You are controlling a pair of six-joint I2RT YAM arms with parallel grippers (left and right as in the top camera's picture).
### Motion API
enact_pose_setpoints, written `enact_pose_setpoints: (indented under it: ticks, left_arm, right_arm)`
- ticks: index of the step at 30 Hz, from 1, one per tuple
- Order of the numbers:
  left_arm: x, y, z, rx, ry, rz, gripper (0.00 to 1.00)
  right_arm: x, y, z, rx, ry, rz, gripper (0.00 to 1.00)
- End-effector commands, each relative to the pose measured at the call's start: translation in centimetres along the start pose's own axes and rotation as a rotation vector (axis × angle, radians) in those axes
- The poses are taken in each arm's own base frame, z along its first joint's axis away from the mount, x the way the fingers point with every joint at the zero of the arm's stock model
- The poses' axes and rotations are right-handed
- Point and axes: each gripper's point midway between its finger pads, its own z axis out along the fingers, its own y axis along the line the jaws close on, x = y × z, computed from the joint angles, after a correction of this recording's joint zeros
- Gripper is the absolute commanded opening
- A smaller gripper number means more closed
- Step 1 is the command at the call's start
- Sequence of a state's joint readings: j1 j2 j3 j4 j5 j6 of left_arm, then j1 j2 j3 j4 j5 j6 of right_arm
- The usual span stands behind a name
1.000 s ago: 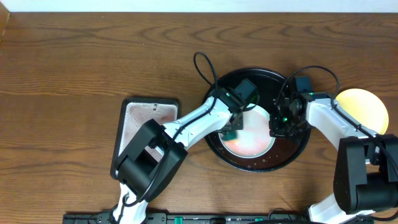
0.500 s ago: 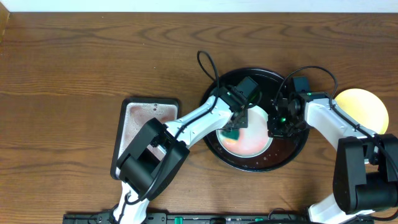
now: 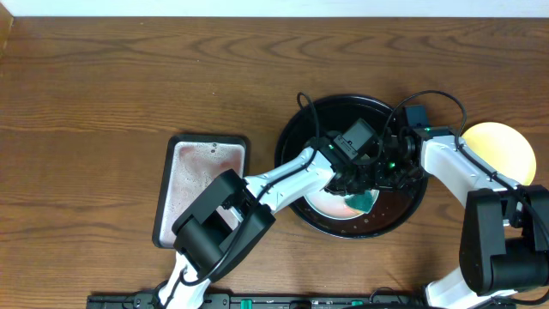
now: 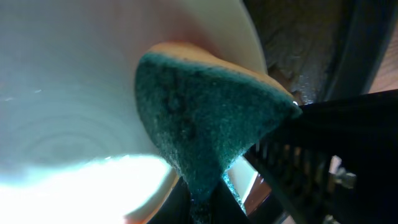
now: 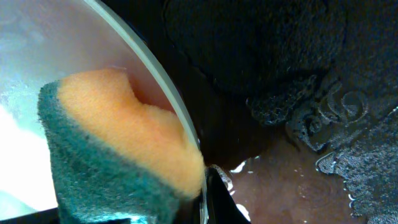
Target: Clean dirty plates on tray and stack at the side
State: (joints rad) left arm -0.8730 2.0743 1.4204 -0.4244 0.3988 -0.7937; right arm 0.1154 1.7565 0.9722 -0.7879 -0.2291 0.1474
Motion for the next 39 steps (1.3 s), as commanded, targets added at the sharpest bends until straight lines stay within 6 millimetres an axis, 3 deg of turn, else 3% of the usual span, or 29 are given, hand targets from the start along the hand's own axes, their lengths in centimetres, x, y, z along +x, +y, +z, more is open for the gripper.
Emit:
enact_pose_setpoints:
  ticks: [1, 5, 10, 14, 17, 21, 28, 33, 35, 39]
  left_arm:
    - [0.5, 2.6, 0.5, -0.073, 0.035, -0.056, 0.08]
    - [-1.8, 8.6, -1.1, -0.317, -0.066, -0.055, 0.07]
    - [-4.3, 14.3, -4.3, -0.617, -0.192, 0.032, 0.07]
    - [-5.6, 16.9, -7.2, -0.835, -0.283, 0.097, 0.07]
    - [-5.8, 17.6, -8.3, -0.906, -0.3, 0.123, 0.07]
    - [-5.6, 17.0, -8.7, -0.915, -0.289, 0.133, 0.07]
    - [-5.3, 12.1, -9.8, -0.71, -0.301, 0.127, 0.08]
    - [-5.3, 8.5, -14.1, -0.573, -0.387, 0.127, 0.08]
    - [-5.1, 7.4, -16.0, -0.533, -0.421, 0.128, 0.13]
    - [-3.8, 5.9, -21.4, -0.465, -0.493, 0.131, 0.13]
  right_arm:
    - [1.0, -2.0, 0.9, 0.104, 0.038, -0.023, 0.01]
    - [1.0, -2.0, 0.9, 0.104, 0.038, -0.022, 0.01]
    - [1.0, -2.0, 0.9, 0.104, 0.038, -0.023, 0.01]
    - [1.0, -2.0, 0.9, 0.105, 0.038, -0.023, 0.01]
    - [1.0, -2.0, 0.9, 0.105, 0.038, -0.022, 0.01]
    - [1.0, -2.0, 0.9, 0.105, 0.037, -0.022, 0.01]
    - [1.0, -2.0, 0.9, 0.104, 0.038, -0.022, 0.01]
    - [1.0, -2.0, 0.8, 0.104, 0.035, -0.022, 0.01]
    - [1.0, -1.9, 0.6, 0.103, 0.031, -0.023, 0.01]
    - [0.5, -1.6, -0.6, 0.098, -0.013, -0.023, 0.01]
